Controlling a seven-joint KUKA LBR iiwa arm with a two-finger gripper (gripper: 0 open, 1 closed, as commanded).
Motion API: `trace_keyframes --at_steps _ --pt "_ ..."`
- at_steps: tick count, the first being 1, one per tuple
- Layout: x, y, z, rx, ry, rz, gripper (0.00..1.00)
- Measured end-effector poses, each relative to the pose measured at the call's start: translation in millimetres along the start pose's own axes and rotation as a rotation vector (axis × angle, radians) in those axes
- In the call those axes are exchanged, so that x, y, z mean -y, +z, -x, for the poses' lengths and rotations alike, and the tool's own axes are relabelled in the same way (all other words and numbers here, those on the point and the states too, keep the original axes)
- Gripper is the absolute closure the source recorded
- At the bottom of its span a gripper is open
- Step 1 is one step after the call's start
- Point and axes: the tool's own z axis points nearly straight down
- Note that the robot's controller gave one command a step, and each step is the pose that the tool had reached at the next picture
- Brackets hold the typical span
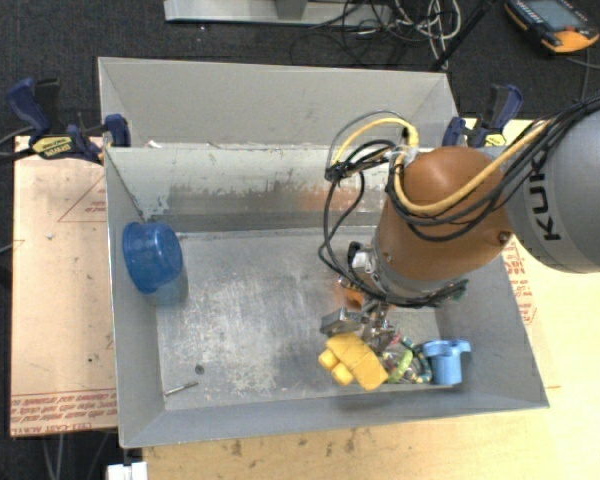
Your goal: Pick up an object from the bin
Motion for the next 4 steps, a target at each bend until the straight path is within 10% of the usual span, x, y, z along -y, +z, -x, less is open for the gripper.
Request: trace_keyframes --at_steps 4 --pt "1 -26 -12.2 0.003 -0.150 -0.012 1.00"
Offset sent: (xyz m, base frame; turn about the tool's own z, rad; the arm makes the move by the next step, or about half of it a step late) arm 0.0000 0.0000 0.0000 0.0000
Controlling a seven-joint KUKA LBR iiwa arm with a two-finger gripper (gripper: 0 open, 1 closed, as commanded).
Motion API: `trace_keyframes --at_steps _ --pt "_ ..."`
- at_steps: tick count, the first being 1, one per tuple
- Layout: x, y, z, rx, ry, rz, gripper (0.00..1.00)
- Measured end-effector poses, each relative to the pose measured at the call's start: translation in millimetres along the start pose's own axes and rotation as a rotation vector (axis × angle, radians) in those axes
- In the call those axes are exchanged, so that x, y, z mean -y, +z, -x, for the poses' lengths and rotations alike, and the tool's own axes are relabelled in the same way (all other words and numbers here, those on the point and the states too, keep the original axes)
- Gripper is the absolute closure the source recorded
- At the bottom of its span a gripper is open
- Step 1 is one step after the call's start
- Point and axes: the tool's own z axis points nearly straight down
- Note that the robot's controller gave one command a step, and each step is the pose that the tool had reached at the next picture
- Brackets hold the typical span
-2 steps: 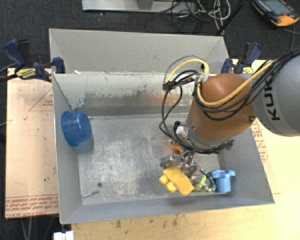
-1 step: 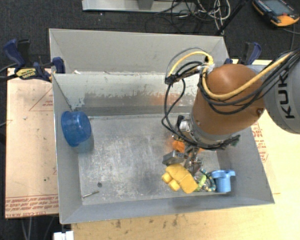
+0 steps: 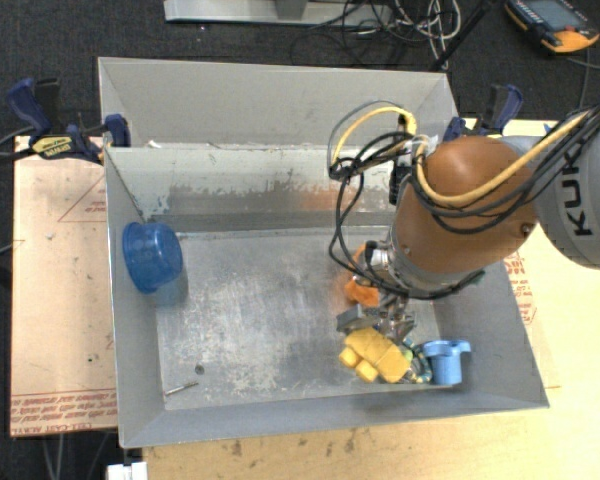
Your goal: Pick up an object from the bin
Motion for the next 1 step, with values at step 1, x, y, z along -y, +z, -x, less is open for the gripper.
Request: trace_keyframes --at_steps 1 --pt "1.9 47.8 -1.0 -0.002 -0.294 0.012 1.00"
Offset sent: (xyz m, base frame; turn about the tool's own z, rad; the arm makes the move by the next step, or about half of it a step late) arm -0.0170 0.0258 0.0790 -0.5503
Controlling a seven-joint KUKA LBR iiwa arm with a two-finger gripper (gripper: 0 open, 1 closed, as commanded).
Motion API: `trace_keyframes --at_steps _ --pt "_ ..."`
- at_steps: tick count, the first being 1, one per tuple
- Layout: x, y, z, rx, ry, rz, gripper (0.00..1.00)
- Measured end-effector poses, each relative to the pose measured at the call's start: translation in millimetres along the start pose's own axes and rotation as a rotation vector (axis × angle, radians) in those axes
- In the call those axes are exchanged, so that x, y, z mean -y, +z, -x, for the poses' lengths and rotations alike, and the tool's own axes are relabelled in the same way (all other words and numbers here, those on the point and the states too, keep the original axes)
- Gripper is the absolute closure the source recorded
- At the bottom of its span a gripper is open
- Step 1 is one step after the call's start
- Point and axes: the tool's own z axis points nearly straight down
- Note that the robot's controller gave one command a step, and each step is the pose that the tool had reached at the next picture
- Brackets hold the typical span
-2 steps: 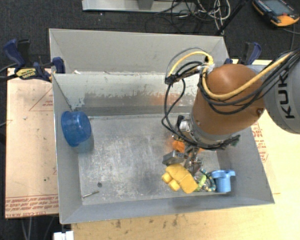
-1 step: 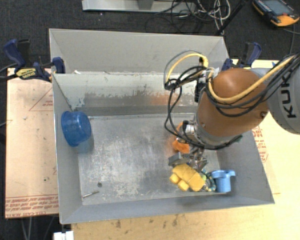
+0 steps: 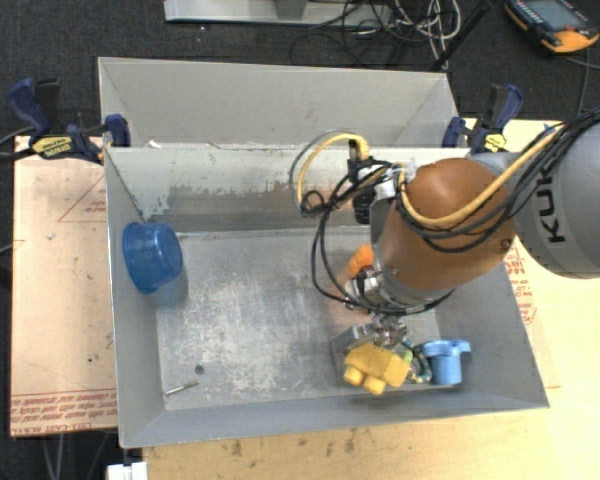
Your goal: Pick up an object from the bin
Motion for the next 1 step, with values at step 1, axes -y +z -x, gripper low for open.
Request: trace_keyframes --at_steps 1 --pt "-15.4 -126.8 30.2 0.003 -0.252 -0.001 1.00"
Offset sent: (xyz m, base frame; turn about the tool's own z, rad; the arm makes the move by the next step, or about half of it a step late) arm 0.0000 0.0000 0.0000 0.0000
